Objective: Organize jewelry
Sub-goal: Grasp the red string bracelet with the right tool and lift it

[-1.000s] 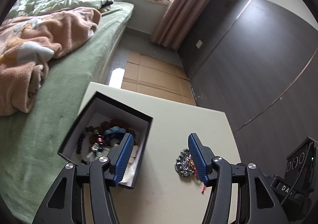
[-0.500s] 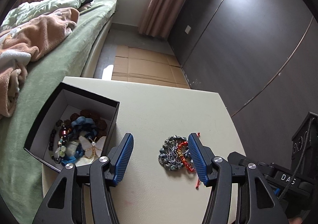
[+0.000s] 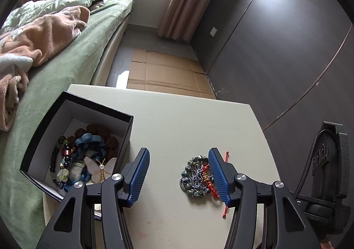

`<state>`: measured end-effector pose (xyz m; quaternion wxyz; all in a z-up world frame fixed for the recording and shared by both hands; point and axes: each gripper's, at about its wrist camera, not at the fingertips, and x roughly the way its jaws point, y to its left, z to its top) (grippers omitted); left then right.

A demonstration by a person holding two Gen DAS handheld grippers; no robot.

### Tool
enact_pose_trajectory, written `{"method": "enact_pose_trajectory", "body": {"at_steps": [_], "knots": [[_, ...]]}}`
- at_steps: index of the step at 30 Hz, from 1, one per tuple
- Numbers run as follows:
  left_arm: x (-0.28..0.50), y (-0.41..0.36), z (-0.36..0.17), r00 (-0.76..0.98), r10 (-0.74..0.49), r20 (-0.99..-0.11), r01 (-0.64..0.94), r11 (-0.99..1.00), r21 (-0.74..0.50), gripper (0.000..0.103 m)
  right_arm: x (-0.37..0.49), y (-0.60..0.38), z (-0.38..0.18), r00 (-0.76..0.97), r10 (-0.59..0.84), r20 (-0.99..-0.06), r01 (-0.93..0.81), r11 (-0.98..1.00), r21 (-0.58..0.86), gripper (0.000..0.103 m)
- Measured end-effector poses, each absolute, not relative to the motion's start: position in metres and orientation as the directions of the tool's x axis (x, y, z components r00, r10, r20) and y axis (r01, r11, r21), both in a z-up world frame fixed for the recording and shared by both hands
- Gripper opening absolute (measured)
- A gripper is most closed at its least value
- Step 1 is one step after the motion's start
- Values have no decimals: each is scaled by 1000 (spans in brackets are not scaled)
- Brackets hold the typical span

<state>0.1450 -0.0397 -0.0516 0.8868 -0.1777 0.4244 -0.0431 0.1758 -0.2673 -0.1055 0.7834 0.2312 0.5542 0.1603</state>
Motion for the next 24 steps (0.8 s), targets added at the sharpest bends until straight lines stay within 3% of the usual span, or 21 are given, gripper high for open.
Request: {"method": "enact_pose_trajectory", "body": {"at_steps": [2, 19, 24], "knots": [[144, -39, -52, 634, -229, -739, -76, 932, -355, 57, 178, -263, -108, 326, 502, -801, 1, 847, 531, 23], [130, -22, -43, 645, -232, -728, -91, 923, -375, 57, 178, -243, -110, 364, 359, -859, -64, 930, 362, 13], [126, -21, -44, 642, -230, -731, -93, 924, -372, 57, 176, -246, -112, 349, 380, -857, -61, 921, 384, 8]]}}
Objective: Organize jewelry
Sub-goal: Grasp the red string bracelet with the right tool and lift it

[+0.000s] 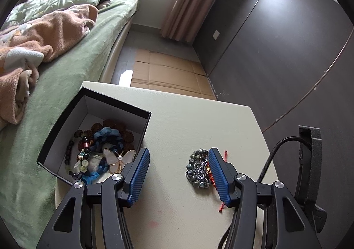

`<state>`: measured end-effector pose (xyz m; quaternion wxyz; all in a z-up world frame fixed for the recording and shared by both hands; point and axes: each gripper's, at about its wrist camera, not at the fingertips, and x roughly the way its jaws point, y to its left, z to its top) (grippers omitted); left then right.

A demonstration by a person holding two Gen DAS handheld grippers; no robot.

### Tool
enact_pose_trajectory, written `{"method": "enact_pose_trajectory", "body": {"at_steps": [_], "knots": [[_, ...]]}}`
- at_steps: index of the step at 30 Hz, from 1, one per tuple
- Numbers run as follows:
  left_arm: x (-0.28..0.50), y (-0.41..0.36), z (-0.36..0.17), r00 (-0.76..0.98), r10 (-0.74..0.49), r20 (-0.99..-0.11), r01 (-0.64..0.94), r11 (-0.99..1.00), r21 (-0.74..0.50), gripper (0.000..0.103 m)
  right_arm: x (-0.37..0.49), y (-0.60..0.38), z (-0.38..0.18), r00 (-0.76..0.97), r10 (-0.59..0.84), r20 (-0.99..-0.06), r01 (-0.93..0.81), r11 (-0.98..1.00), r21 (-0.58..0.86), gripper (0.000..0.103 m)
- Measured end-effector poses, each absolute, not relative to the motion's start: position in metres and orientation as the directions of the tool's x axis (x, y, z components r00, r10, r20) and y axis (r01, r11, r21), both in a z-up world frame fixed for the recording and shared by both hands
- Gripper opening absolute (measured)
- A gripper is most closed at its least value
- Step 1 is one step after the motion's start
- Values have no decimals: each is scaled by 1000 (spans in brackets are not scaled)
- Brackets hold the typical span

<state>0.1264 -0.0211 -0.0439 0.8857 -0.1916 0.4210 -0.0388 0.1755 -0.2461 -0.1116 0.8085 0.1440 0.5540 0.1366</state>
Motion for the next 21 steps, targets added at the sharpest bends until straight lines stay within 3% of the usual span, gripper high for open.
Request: {"method": "enact_pose_trajectory", "body": {"at_steps": [11, 19, 21], "knots": [[129, -28, -44, 646, -231, -728, -73, 930, -360, 57, 158, -267, -77, 422, 537, -731, -77, 824, 561, 7], [136, -48, -48, 638, -236, -733, -27, 944, -327, 56, 159, -288, -56, 515, 522, -679, -46, 809, 587, 7], [138, -53, -50, 631, -241, -737, -17, 946, -323, 50, 163, -292, -56, 522, 515, -680, -29, 807, 590, 7]]}}
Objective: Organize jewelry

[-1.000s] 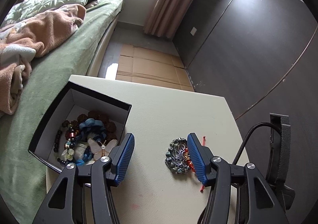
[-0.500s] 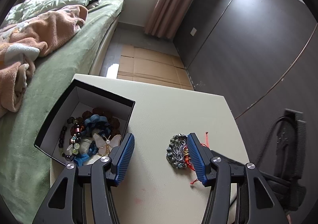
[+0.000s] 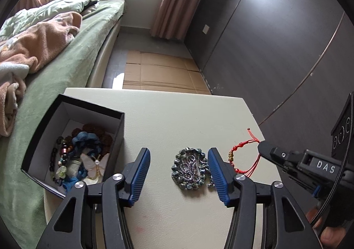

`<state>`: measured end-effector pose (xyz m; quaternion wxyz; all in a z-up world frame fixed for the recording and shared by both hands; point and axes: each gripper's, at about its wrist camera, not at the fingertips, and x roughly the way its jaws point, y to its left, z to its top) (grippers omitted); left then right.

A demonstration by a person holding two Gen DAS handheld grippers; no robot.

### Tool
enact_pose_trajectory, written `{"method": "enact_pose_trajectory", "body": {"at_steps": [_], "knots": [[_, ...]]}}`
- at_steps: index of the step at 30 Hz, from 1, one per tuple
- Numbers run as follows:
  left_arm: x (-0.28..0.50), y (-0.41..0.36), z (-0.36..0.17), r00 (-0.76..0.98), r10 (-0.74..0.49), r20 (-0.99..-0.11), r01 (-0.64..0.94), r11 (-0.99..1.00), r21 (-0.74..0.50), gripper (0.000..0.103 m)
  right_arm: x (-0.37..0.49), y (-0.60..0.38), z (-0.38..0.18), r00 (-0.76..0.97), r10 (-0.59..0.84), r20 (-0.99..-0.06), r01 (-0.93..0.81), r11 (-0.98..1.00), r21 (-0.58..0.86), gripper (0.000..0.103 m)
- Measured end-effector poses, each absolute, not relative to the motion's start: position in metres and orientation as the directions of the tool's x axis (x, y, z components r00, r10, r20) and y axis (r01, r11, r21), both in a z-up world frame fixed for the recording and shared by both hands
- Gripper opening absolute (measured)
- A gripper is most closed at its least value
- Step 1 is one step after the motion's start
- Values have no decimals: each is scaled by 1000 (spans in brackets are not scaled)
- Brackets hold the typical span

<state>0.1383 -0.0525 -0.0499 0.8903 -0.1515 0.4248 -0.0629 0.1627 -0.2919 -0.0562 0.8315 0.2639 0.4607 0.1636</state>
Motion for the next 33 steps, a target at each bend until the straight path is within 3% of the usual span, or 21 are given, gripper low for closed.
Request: {"method": "enact_pose_trajectory", "body": {"at_steps": [9, 17, 28, 29, 31, 33], "knots": [[147, -84, -64, 582, -284, -762, 44, 947, -319, 46, 169, -320, -57, 540, 501, -677, 55, 781, 622, 7], [155, -113, -85, 554, -240, -797, 79, 968, -237, 46, 160, -337, -52, 558, 480, -677, 102, 770, 630, 7], [150, -152, -105, 578, -73, -813, 161, 987, 25, 46, 155, -353, -53, 565, 476, -674, 131, 754, 643, 7], [150, -153, -108, 578, -61, -814, 164, 986, 42, 44, 155, -354, -53, 565, 478, -673, 131, 753, 645, 7], [148, -154, -109, 590, -46, -806, 167, 984, 66, 28, 154, -354, -53, 565, 478, -672, 131, 753, 645, 7], [148, -151, -107, 590, -41, -806, 165, 984, 71, 26, 154, -354, -54, 562, 482, -672, 130, 751, 647, 7]]}}
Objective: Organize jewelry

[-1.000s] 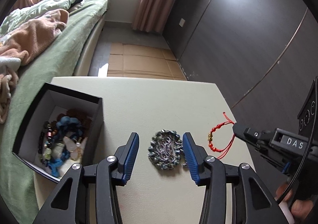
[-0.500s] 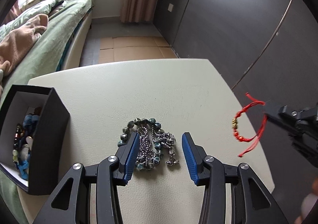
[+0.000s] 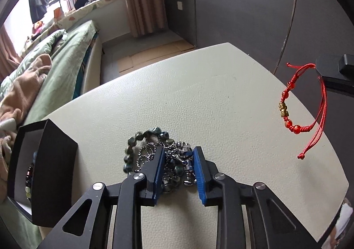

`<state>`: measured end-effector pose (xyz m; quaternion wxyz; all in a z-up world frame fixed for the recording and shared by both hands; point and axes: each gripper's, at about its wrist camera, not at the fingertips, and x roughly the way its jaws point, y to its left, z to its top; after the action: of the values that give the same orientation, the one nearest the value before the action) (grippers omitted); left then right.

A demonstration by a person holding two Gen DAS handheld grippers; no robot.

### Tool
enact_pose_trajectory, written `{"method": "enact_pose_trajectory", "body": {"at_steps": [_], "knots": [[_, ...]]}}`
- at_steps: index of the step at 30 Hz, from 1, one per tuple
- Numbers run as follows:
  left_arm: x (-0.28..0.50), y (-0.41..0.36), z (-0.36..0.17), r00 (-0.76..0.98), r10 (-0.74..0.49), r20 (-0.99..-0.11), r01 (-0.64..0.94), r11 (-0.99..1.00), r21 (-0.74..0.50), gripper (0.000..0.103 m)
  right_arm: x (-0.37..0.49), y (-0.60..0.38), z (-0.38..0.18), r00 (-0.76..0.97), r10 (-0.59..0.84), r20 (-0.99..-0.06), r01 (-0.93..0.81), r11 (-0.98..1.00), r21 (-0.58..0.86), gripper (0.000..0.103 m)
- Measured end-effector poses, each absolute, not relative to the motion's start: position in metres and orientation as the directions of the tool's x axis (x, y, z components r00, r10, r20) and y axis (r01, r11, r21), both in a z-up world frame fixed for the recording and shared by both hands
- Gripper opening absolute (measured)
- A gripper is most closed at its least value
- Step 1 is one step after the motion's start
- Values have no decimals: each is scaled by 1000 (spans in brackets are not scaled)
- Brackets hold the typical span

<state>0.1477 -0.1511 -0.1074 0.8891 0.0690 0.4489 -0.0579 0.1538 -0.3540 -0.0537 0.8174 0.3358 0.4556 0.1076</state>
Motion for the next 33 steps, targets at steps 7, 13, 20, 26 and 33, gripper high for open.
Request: {"method": "enact_pose_trajectory", "body": {"at_steps": [7, 13, 20, 26, 33], "knots": [[149, -124, -83, 604, -136, -785, 132, 989, -70, 0, 151, -353, -54, 559, 481, -675, 129, 754, 644, 7], [152, -92, -72, 607, -186, -773, 66, 981, -184, 0, 149, -348, -57, 551, 481, -682, 120, 763, 635, 7], [154, -93, -69, 593, -236, -770, 84, 969, -233, 0, 150, -341, -58, 538, 485, -690, 111, 770, 628, 7], [165, -105, -79, 544, -227, -808, 97, 973, -208, 46, 151, -342, -57, 544, 478, -690, 114, 772, 625, 7], [165, -119, -85, 583, -188, -791, 122, 982, -143, 61, 156, -346, -58, 546, 479, -687, 126, 764, 633, 7]]}}
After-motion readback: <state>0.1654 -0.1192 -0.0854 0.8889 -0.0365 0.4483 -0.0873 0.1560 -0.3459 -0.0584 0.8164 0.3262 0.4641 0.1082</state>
